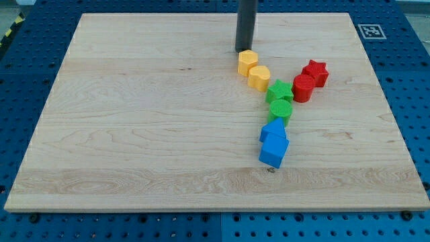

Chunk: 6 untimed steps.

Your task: Push the hexagon into the heart

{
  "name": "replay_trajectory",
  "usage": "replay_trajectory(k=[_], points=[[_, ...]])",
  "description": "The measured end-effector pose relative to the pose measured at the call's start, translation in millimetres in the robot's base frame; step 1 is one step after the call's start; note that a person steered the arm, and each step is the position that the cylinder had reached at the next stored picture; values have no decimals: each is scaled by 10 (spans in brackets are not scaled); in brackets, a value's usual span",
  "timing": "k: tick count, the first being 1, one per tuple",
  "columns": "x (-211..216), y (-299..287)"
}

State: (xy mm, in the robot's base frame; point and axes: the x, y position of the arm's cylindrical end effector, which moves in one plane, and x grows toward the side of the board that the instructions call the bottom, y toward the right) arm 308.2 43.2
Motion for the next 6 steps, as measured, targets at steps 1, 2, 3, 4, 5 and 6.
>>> replay_trajectory(k=[1,2,3,4,5,6], points=[[20,-99],[2,-61],[4,163],[146,157],[231,151],[231,144]])
